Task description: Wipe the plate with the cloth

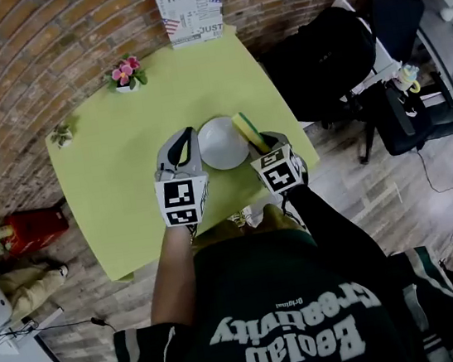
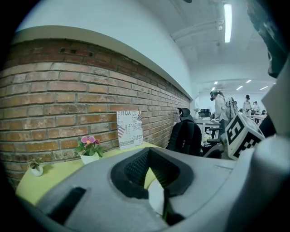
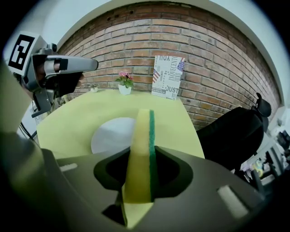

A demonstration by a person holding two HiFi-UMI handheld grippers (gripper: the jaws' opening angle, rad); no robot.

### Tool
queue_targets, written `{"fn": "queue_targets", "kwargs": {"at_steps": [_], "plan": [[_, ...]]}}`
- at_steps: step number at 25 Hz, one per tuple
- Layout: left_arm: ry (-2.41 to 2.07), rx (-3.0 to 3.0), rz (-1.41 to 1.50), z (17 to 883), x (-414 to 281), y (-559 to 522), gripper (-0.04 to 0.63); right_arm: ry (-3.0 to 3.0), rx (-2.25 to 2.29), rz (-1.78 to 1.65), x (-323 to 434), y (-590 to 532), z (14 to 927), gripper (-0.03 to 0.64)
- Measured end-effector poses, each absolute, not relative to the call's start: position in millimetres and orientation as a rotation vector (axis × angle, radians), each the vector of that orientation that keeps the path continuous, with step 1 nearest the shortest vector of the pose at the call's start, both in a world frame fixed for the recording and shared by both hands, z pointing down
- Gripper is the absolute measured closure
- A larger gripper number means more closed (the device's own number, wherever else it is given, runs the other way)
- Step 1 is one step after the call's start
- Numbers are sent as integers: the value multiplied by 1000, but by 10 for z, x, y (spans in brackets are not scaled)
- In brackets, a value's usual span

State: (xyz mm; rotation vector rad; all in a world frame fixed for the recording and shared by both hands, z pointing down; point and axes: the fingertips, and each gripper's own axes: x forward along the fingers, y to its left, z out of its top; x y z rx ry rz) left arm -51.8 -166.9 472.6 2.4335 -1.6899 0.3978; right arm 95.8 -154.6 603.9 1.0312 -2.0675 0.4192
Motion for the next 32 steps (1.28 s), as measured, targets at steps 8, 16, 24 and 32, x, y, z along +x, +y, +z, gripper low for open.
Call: {"fn": "queue_targets", "kwargs": {"at_steps": [8,16,24,32], "plan": [[-1666,2443,411,4739,-511,-1635,589,-2112,1063,455,923,-1502,5985,476],[-1629,2485,395,4635,-611,-1564,589,-2172,1036,492,555,-1337,5811,476],[-1589,2511,415,4621,-853,-1386,589,-2197,979,537,45,-1085,5782,476],[-1567,2515,414,4661,-1004,-1287,589,-2183,863,583,-316,-838,5978,476]]}}
